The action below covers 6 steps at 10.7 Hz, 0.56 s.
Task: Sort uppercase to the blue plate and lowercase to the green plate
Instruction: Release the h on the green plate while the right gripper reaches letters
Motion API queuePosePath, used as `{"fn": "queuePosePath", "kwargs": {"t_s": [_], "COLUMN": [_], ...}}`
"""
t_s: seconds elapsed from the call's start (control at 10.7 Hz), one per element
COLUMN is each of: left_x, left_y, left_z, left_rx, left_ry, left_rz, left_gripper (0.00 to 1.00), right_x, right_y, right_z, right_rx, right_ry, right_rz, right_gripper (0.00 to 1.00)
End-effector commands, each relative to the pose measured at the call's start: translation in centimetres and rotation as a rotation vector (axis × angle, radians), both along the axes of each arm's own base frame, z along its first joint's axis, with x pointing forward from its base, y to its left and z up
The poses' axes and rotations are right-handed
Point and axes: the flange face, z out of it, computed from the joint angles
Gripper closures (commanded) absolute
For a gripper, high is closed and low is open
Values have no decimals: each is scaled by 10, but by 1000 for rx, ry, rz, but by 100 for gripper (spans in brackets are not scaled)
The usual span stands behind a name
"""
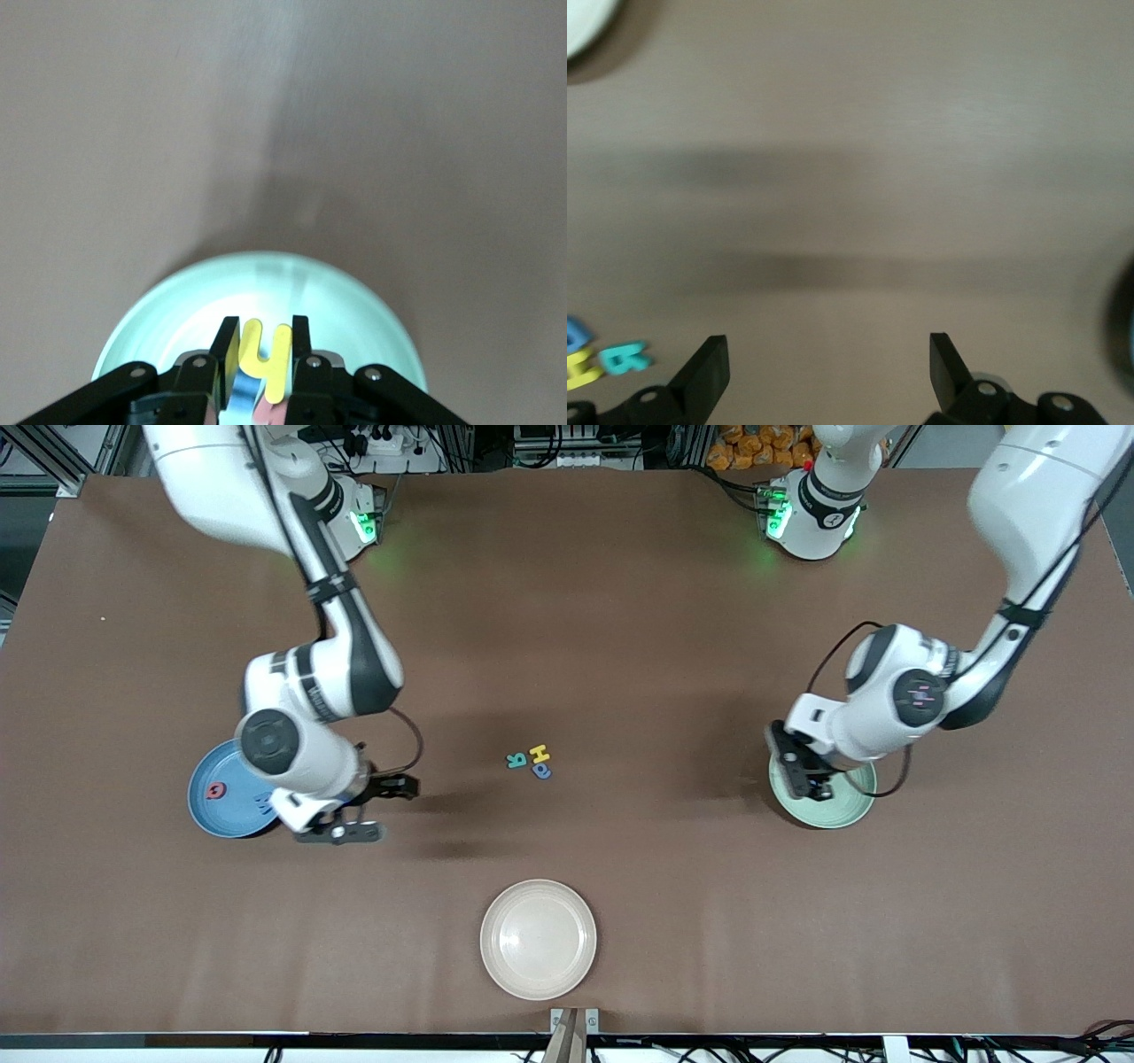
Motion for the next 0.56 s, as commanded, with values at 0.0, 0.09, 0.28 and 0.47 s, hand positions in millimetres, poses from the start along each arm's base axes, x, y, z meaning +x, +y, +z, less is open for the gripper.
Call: {"fn": "queuePosePath", "kwargs": {"t_s": [0.0,0.09,0.28,0.47], "left_x": [-10,-12,-12,-12], "left_y": [21,28,36,49], "left_z": [4,1,-2,-5], "left_rx": [4,3,-1,-4], "left_ry": [3,12,19,26], "left_rz": [-24,-10,5,27], "left_gripper": [100,100,100,93], "right_x": [-13,-31,-67,-80], "right_y": [64,108,173,198], "right_z": [15,10,-22,-54], "right_rx": [13,18,7,-1], "right_ry": [-42,-66,-91,-102], "right_rz": [60,82,136,176], "right_gripper": [0,0,0,0]}}
